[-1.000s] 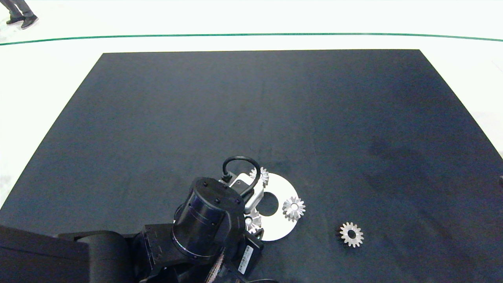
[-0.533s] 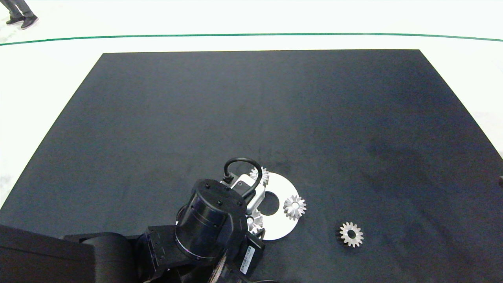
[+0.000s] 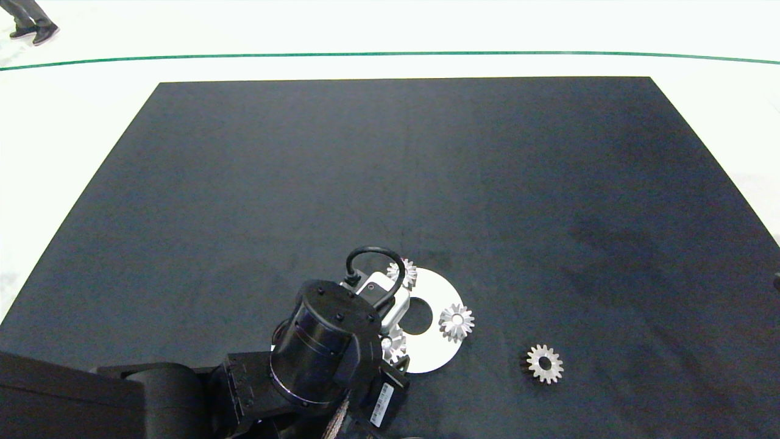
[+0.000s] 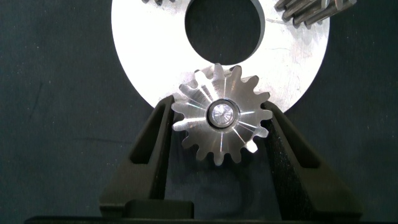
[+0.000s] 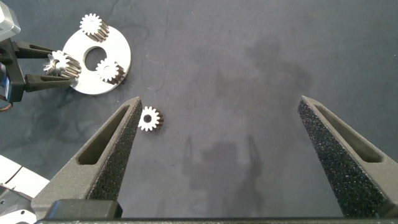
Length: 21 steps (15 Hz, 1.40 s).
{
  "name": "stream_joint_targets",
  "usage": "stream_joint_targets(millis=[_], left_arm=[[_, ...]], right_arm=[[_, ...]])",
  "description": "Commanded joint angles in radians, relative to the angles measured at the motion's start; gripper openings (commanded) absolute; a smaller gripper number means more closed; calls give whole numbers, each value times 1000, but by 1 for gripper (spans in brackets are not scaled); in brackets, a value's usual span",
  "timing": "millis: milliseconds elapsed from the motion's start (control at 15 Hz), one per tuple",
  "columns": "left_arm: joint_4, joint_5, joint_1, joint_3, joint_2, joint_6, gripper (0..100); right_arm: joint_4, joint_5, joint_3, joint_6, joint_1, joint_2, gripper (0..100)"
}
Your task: Remove an incorrectly installed larger gear and replace it with the correct smaller gear
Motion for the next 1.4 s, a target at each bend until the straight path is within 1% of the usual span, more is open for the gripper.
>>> stream_joint_targets(millis=[67,200,467,600,1000,1333,1400], left_arm=[[-2,4,0,1,2,-3,15],[-2,4,1,0,5,-3,12],[-2,4,-9,-2,4,-2,3],[-3,5,-16,1,-7,-3,1],[0,5,-14,1,-56,5,1],[-5,7,-17,9,-38,5,1],[-18,7,-17,9,-24,5,1]], right_arm=[[3,2,1,-1,0,0,100],[3,2,0,-1,0,0,100],[3,3,0,2,-1,3,100],[3,3,1,2,-1,3,100],[3,3,1,2,-1,2,100],[3,3,1,2,-1,2,100],[3,3,1,2,-1,2,100]])
